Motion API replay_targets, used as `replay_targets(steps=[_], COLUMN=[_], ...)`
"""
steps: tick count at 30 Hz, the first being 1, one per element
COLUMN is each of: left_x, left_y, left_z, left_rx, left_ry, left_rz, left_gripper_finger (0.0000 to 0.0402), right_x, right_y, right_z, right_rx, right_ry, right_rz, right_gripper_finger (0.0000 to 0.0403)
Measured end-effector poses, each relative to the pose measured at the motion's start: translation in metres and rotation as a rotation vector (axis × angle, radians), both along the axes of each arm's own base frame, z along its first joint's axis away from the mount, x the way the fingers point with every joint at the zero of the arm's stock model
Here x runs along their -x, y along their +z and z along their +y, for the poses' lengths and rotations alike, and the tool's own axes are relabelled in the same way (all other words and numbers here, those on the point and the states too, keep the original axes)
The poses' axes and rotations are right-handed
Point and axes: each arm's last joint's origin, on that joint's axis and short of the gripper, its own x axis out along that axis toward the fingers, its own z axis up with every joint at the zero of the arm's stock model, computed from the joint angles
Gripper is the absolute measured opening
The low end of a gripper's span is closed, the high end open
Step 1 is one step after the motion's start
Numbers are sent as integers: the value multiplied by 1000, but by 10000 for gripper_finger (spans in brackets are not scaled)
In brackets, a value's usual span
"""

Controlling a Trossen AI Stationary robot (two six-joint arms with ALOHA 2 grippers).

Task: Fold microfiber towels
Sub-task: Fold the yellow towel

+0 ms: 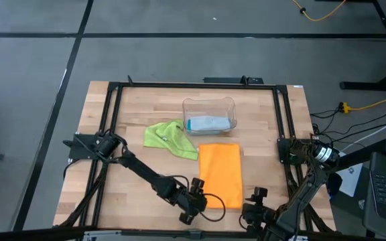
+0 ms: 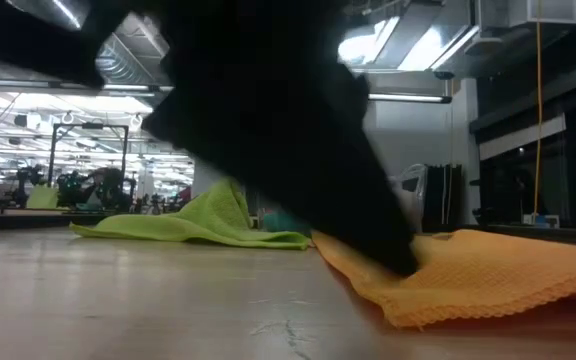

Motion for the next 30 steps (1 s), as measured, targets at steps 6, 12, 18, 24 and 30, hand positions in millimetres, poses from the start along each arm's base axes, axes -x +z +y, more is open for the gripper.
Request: replay_targets(steps=[6,12,18,24,30], left_x=[-6,-12,-13,-14,-14], left_y=[1,-18,-30,-31,-32], left_z=[8,15,16,17,17], left_rx=[21,40,35,38,38], left_ry=[-86,-73,-67,-63,-61], left_rz=[11,68,90,88,87], left_gripper_finger=[206,206,206,206,206], right_x=[-12,-19,-24,-29,-29], right_y=[0,0,-1,-3,-32], right_z=[-7,-10,-2,-5,-17], right_rx=[23,5,-37,-31,-126], right_ry=[12,23,169,224,208], right_rz=[-3,37,57,82,120], right_gripper_finger=[226,226,226,219,209])
